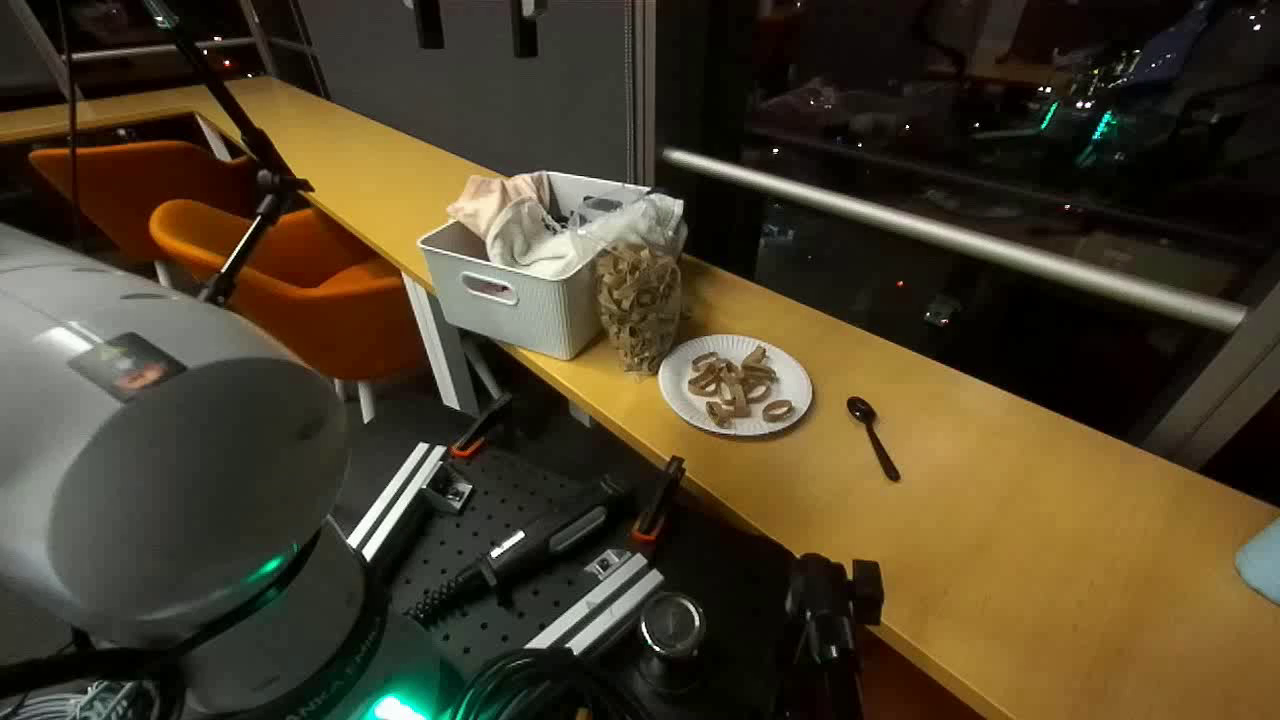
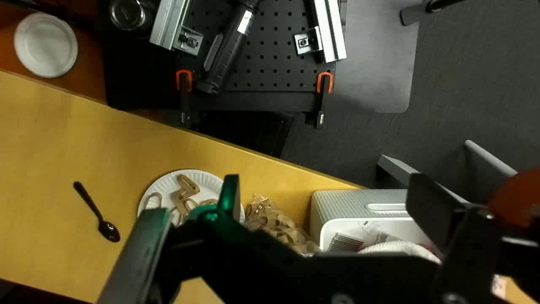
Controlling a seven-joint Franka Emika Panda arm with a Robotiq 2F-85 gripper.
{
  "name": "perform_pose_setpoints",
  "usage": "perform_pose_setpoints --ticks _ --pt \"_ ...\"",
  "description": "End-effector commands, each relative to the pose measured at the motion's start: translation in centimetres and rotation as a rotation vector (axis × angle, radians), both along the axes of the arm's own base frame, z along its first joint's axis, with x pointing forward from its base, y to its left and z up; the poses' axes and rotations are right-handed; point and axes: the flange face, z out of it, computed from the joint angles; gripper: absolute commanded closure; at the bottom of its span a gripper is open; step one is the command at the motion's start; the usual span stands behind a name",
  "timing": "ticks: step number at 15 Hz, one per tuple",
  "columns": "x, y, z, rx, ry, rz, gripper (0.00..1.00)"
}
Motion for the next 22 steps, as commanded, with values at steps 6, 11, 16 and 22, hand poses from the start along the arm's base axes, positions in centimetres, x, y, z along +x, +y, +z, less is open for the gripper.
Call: perform_pose_setpoints --ticks 6,11,16,22 --pt "1.1 -0.2 -0.3 -0.02 -0.034 0.005 0.0" --pt "6.7 -3.5 -4.4 -0.098 -0.143 -0.002 0.0" --pt "14.4 -10.4 -12.1 -0.072 -0.129 0.0 0.0" --pt "22.8 -10.7 -23.1 0.03 -0.012 0.083 0.0"
